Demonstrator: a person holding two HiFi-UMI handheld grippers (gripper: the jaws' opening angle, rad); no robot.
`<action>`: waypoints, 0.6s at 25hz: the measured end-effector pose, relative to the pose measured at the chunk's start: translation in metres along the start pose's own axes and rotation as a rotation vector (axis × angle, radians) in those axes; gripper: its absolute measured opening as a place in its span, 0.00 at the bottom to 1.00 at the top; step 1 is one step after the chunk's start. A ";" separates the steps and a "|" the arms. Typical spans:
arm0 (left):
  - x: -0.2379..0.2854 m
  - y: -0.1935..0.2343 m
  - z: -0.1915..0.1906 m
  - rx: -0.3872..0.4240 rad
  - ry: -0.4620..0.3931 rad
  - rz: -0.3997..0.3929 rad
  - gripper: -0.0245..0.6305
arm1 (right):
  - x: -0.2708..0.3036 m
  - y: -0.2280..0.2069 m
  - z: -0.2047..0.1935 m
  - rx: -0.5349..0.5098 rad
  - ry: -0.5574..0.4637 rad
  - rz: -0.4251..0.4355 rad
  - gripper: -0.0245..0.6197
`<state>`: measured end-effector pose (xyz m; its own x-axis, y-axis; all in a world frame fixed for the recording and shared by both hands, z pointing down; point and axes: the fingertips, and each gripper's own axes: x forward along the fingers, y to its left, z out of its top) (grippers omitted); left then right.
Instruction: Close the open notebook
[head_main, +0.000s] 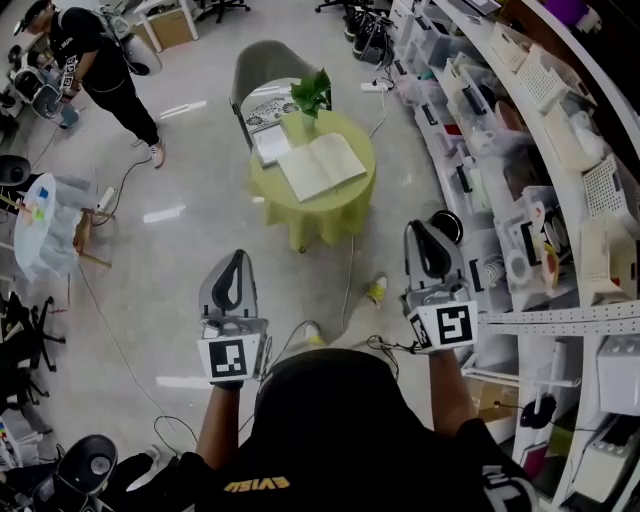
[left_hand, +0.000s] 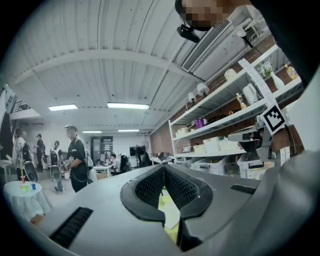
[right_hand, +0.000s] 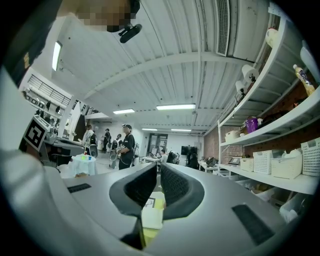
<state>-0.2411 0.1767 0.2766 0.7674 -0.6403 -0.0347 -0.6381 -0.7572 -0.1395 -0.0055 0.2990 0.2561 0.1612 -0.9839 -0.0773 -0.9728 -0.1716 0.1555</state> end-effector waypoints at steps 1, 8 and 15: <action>0.000 0.000 0.000 0.001 0.000 -0.005 0.07 | 0.000 0.000 0.000 0.002 0.001 -0.002 0.08; 0.001 -0.004 -0.005 0.007 0.005 -0.024 0.07 | -0.003 -0.001 -0.003 0.016 0.004 -0.009 0.17; -0.003 0.006 -0.011 0.003 0.008 -0.019 0.07 | -0.003 -0.001 0.004 0.017 0.004 -0.021 0.26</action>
<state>-0.2483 0.1725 0.2869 0.7788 -0.6268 -0.0246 -0.6233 -0.7688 -0.1429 -0.0061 0.3023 0.2527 0.1825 -0.9802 -0.0768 -0.9719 -0.1917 0.1368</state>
